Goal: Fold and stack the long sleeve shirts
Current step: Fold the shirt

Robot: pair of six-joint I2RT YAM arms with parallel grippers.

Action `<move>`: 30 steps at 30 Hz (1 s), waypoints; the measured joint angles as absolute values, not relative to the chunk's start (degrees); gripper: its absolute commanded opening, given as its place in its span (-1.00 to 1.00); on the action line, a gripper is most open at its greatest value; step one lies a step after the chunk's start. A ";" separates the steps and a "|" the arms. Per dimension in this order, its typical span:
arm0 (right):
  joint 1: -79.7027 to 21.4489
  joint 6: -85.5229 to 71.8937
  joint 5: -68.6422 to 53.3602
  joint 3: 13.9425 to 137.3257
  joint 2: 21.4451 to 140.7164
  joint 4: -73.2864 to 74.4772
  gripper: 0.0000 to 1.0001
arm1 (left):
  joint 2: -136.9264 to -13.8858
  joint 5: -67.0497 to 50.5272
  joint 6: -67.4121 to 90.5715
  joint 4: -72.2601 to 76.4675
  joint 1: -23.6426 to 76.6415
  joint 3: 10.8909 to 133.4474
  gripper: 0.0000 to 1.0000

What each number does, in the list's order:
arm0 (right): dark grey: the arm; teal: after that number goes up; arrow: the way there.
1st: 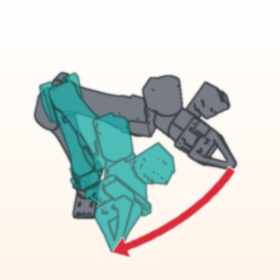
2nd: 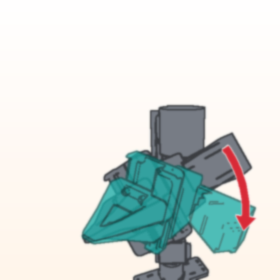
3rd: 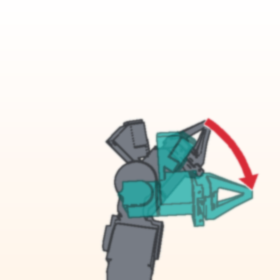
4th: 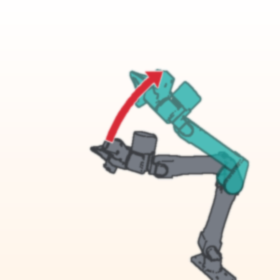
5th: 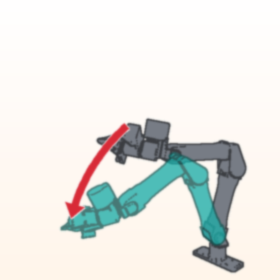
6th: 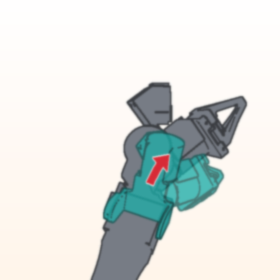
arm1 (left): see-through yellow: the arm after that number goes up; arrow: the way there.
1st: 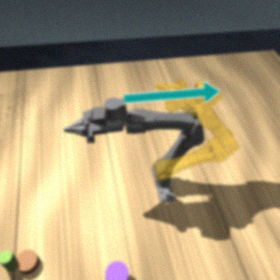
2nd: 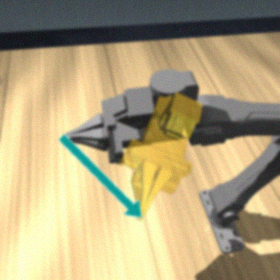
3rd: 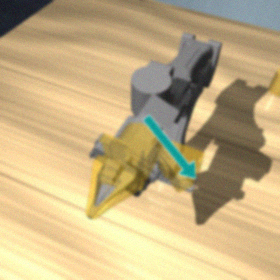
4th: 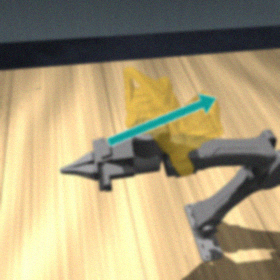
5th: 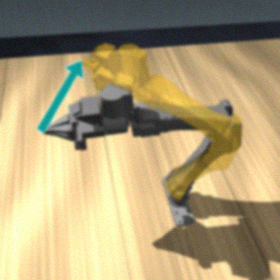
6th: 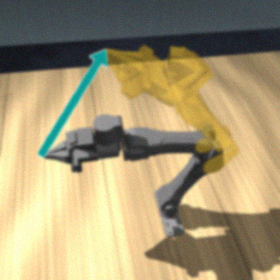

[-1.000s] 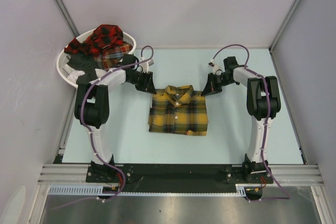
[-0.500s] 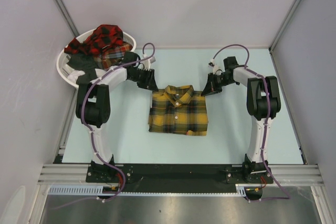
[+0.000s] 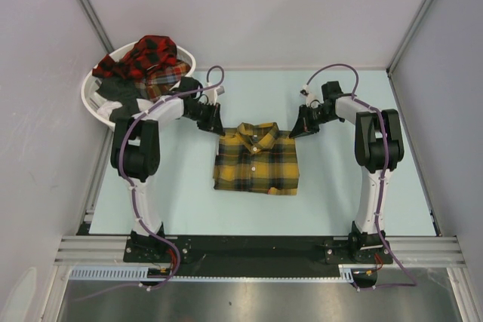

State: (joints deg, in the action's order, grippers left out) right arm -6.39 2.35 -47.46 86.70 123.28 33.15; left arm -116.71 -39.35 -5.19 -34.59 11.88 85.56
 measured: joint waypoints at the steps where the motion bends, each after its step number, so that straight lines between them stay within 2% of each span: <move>1: -6.39 2.17 -47.48 86.70 123.28 33.15 -1.00 | -116.68 -39.40 -5.17 -34.61 11.88 85.56 -1.00; 18: -5.93 0.19 -46.96 90.39 122.37 31.46 -1.00 | -116.27 -38.59 -4.54 -32.62 9.82 87.57 -1.00; 25: -5.91 -0.99 -44.97 91.90 125.69 28.42 -1.00 | -120.07 -36.40 -3.88 -28.71 9.80 87.59 -0.99; 26: -5.93 -1.50 -44.86 91.96 126.17 28.16 -0.92 | -120.75 -36.29 -3.77 -28.45 9.80 87.59 -0.81; 27: -6.00 -1.89 -44.77 92.09 126.67 27.97 -0.64 | -121.21 -36.23 -3.49 -28.36 9.80 87.57 -0.66; 29: -6.11 -2.39 -44.80 92.49 127.02 27.94 -0.38 | -121.47 -36.16 -3.33 -28.42 9.76 87.59 -0.23; 30: -6.09 -2.72 -44.84 92.64 127.02 28.03 -0.16 | -121.43 -36.21 -3.57 -28.38 9.63 87.57 -0.15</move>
